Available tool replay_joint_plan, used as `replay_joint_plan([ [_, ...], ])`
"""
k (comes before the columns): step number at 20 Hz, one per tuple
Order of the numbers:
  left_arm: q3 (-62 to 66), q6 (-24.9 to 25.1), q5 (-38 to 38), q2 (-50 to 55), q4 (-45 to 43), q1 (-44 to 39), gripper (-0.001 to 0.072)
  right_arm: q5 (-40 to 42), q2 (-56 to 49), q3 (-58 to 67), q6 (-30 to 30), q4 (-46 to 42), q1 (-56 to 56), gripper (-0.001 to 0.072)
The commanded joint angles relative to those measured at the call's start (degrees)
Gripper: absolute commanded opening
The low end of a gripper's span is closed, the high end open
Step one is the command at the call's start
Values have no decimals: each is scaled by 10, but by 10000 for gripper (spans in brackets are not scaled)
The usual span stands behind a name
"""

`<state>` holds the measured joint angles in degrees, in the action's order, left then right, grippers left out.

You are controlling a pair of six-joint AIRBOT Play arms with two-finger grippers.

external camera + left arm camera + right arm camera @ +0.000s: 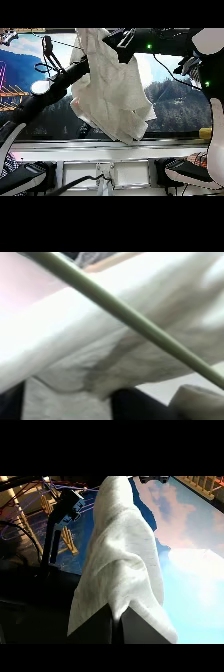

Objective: Fold the clothes and pants, and hang the long-sleeved shirts on hangers.

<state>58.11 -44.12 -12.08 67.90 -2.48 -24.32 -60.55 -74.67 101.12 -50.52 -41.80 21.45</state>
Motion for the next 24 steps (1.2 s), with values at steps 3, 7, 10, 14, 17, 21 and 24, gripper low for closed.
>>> replay_joint_plan([
  [3,1,0,17,1,2,2,213,0,0,0,3,-7,0,25],
  [7,1,0,13,-10,-46,9,23,0,0,0,2,-31,0,25],
  [10,1,0,-19,-36,-107,45,22,0,0,0,2,-36,0,25],
  [14,1,0,-139,-63,-132,117,22,2,0,0,3,-37,0,25],
  [17,0,0,-220,-61,-181,162,22,0,0,0,2,-34,0,25],
  [21,0,1,-218,-48,-230,201,22,-23,0,0,1,-16,0,25],
  [24,0,1,-216,-32,-229,220,22,-55,0,0,2,11,0,25],
])
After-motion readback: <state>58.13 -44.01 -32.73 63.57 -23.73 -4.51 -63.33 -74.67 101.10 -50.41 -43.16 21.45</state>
